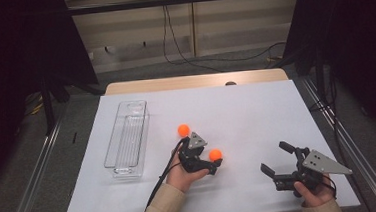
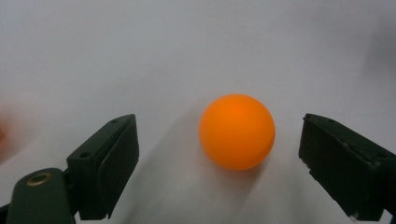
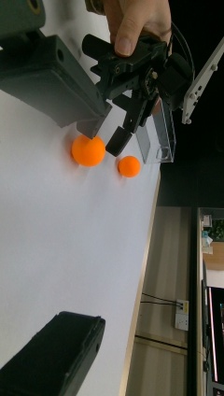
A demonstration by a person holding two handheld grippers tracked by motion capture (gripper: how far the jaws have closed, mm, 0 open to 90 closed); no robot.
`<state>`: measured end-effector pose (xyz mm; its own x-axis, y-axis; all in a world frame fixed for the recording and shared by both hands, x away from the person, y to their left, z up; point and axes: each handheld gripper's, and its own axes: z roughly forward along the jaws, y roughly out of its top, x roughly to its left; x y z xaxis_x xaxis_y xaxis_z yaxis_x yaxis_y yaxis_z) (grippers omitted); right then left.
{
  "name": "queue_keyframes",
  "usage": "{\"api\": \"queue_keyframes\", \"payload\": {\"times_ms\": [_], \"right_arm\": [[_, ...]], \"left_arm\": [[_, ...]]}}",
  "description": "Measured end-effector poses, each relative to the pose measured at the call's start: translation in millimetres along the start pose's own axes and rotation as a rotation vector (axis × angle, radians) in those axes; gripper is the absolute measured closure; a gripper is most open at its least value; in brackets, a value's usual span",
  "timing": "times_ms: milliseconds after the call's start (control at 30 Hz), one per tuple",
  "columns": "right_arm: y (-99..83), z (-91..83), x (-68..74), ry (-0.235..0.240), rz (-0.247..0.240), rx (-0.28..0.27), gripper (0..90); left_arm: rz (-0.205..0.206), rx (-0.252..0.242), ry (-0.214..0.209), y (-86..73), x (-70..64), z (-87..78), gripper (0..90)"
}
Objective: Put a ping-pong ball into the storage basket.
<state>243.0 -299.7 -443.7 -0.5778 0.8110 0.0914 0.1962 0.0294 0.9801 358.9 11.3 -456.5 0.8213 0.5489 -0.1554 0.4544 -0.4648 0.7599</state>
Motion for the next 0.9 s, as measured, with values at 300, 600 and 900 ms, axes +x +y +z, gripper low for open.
{"api": "queue_keyframes", "payload": {"times_ms": [300, 600, 900], "right_arm": [[0.0, 0.0, 0.0, 0.0, 0.0, -0.001, 1.9], [0.0, -0.1, -0.1, 0.0, 0.0, 0.0, 1.9], [0.0, -0.1, -0.3, 0.0, 0.0, -0.001, 1.9]], "left_arm": [[0.006, 0.014, 0.005, 2.1, -0.8, 3.6, 14.8], [0.018, 0.022, -0.004, 3.7, -2.8, 7.7, 19.0], [0.036, 0.027, -0.01, 5.7, -3.9, 10.5, 25.2]]}}
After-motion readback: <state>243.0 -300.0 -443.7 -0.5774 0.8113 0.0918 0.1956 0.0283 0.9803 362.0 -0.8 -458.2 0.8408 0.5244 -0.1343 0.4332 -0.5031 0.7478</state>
